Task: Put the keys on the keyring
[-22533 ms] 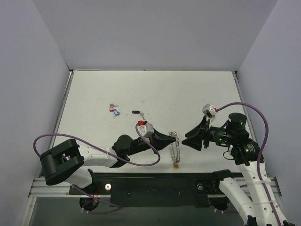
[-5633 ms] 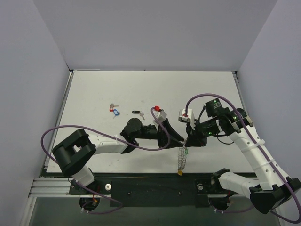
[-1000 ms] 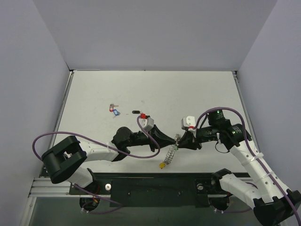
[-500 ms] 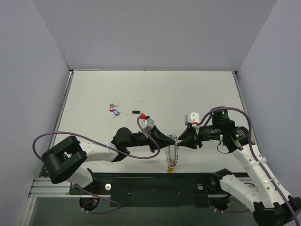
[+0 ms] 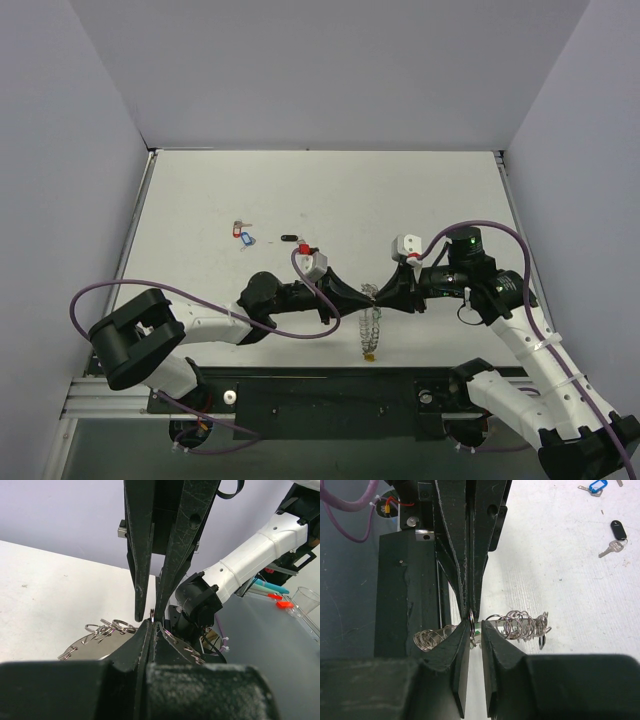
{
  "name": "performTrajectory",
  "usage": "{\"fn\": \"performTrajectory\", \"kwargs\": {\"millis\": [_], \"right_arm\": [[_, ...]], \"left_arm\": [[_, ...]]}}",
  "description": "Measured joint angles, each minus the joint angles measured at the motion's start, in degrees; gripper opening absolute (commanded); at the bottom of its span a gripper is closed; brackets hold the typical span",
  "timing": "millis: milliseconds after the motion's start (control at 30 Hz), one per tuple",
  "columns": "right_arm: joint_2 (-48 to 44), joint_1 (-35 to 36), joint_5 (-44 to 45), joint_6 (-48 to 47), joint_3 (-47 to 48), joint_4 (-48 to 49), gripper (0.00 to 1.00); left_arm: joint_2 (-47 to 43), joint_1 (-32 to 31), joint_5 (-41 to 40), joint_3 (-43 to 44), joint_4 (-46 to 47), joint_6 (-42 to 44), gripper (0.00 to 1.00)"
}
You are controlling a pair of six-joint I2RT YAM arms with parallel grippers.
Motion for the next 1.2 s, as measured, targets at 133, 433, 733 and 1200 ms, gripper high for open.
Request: {"fn": "performTrajectory", "kwargs": {"millis": [133, 433, 733, 1200], "right_arm": [[0.0, 0.0, -0.4, 0.0, 0.0, 0.0, 0.01], [0.0, 0.0, -0.5, -0.5, 0.0, -0.9, 0.12], [0.0, 0.0, -0.5, -1.0, 0.0, -1.5, 0.09], [0.0, 0.2, -0.1, -0.2, -0.3, -0.7, 0.00]], "left_arm": [[0.0, 0.0, -0.4, -0.2, 0.0, 0.4, 0.00], [-0.2, -0.1, -1.2, -0.8, 0.0, 1.0, 0.00], [-0.4, -0.1, -1.4, -0.9, 0.1, 1.2, 0.00], [-0.5, -0.1, -1.4, -0.9, 0.0, 1.2, 0.00]]}}
